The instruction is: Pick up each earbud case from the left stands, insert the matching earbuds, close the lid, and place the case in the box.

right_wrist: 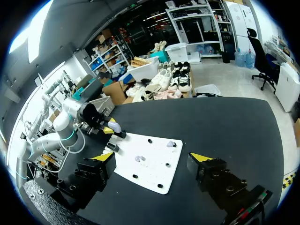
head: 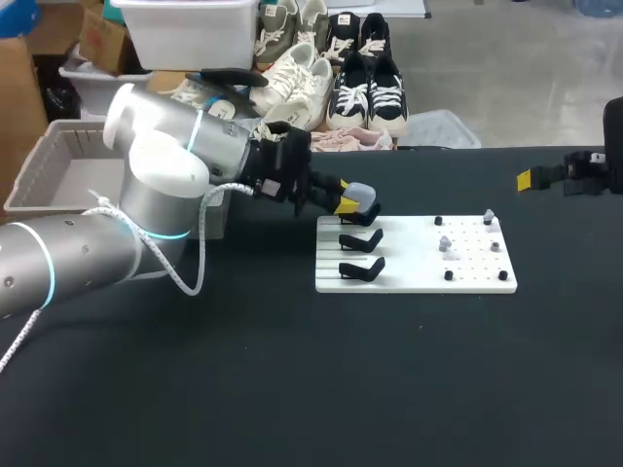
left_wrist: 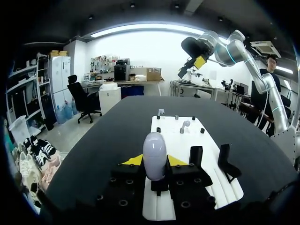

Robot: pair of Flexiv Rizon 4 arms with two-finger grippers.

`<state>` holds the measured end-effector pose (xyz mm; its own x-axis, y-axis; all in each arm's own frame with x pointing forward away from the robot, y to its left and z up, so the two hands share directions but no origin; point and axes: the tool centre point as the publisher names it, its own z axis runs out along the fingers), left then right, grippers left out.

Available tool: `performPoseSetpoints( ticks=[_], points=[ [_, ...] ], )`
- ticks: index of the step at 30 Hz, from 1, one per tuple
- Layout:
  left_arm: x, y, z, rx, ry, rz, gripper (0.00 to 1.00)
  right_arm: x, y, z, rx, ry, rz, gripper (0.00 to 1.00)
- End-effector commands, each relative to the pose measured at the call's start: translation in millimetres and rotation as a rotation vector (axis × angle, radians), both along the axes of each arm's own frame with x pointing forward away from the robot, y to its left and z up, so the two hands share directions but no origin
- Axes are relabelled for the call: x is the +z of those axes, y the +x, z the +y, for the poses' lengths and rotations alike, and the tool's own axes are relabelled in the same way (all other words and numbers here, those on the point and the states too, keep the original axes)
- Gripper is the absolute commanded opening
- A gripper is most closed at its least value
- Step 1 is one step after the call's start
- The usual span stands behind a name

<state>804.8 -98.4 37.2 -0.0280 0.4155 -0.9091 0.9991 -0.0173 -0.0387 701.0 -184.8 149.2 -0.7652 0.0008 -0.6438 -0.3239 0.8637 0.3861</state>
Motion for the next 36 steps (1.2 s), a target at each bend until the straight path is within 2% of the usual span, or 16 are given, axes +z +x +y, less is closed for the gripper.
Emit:
performPoseSetpoints(
  ticks=[1, 8, 11, 17, 25, 36],
  points=[
    [26.9, -25.0, 22, 0.036, -0.047, -0.013, 0.0, 0, 0.2, 0, 0.001, 0.0, 0.0, 1.0],
    [71.5, -64.5, 29, 0.063, -0.177, -0.075, 0.0, 0, 0.2, 0, 0.001, 0.0, 0.0, 1.0],
    [81.3, -77.0, 27, 0.063, -0.216, -0.112, 0.0, 0, 0.2, 0, 0.001, 0.0, 0.0, 1.0],
    [95.7, -94.4, 19, 0.061, -0.279, -0.131, 0.0, 0, 0.2, 0, 0.001, 0.0, 0.0, 1.0],
    [108.5, -97.5, 21, 0.122, -0.288, -0.093, 0.0, 0, 0.2, 0, 0.001, 0.0, 0.0, 1.0],
    [108.5, -97.5, 21, 0.122, -0.288, -0.093, 0.0, 0, 0.2, 0, 0.001, 0.0, 0.0, 1.0]
  ],
)
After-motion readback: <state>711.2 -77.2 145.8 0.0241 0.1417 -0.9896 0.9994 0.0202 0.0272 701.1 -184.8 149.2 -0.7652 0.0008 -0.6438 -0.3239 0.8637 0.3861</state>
